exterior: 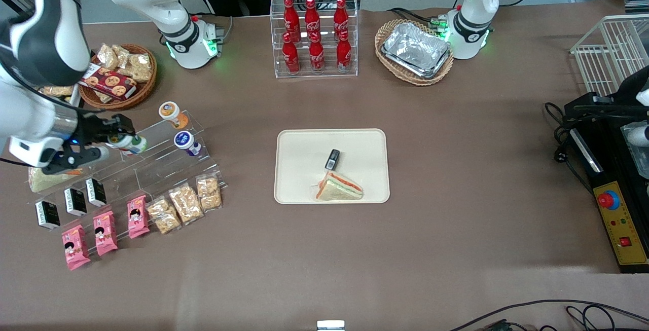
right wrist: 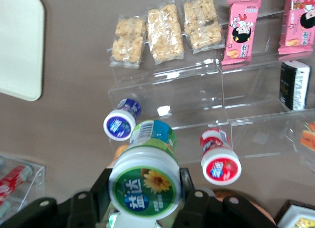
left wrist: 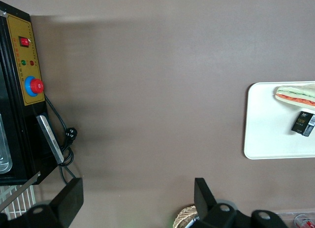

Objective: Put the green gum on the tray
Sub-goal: 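Lift the green-labelled bottle up out of the rack, then carry the bottle with the right gripper over to the cream tray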

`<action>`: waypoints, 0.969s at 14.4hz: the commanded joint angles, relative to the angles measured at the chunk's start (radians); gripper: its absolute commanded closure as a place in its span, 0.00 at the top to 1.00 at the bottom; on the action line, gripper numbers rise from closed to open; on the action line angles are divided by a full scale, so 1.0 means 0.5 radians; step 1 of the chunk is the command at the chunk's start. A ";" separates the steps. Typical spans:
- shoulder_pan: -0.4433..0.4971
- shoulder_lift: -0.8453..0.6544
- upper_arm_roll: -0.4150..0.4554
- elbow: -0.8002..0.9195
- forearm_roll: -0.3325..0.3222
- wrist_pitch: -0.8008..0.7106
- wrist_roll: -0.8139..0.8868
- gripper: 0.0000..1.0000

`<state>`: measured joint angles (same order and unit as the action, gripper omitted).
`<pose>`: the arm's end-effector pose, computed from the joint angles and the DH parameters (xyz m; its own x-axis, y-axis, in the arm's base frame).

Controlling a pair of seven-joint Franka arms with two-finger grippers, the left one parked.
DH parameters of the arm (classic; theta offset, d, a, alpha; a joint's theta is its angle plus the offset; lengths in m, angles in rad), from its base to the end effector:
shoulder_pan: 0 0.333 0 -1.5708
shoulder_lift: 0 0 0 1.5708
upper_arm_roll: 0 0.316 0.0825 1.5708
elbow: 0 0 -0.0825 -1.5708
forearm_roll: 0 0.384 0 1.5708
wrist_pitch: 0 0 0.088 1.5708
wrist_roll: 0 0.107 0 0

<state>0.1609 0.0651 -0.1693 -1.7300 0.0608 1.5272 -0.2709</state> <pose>0.5521 0.0043 0.5121 0.9351 0.2595 -0.2412 0.2374 -0.9643 -0.1171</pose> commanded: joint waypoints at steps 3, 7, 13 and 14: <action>0.013 0.042 0.080 0.358 0.096 -0.428 0.274 0.37; 0.016 0.029 0.430 0.361 0.185 -0.450 0.899 0.37; 0.080 0.051 0.820 0.205 0.265 -0.116 1.553 0.37; 0.147 0.048 0.820 0.132 0.262 -0.018 1.618 0.37</action>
<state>0.1917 0.0833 0.2207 -1.5989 0.1737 1.4167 0.4397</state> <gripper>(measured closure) 0.410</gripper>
